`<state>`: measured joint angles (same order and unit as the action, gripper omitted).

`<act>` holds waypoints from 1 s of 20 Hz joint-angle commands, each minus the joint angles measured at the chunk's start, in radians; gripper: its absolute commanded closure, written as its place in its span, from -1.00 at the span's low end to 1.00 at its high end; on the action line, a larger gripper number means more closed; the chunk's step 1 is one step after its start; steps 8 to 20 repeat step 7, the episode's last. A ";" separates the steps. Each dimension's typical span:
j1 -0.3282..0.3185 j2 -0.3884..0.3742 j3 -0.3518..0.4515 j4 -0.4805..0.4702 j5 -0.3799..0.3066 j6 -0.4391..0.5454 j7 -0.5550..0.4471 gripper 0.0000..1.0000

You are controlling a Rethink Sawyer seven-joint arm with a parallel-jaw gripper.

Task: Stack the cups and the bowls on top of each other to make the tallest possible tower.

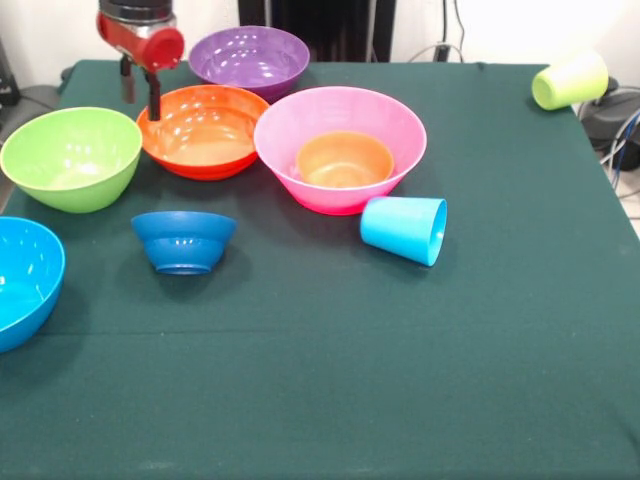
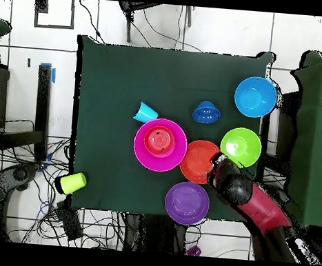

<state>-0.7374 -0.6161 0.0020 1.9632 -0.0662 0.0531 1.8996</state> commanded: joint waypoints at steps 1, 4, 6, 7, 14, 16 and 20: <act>-0.090 -0.006 0.169 0.069 -0.121 -0.025 0.020 -1.00; -0.070 0.005 0.189 0.044 -0.114 0.000 0.042 -1.00; -0.060 0.005 0.196 0.039 -0.110 0.016 0.052 -1.00; -0.042 0.008 0.197 0.031 -0.101 0.025 0.061 -1.00; -0.042 0.008 0.197 0.031 -0.101 0.025 0.061 -1.00; -0.042 0.008 0.197 0.031 -0.101 0.025 0.061 -1.00; -0.042 0.008 0.197 0.031 -0.101 0.025 0.061 -1.00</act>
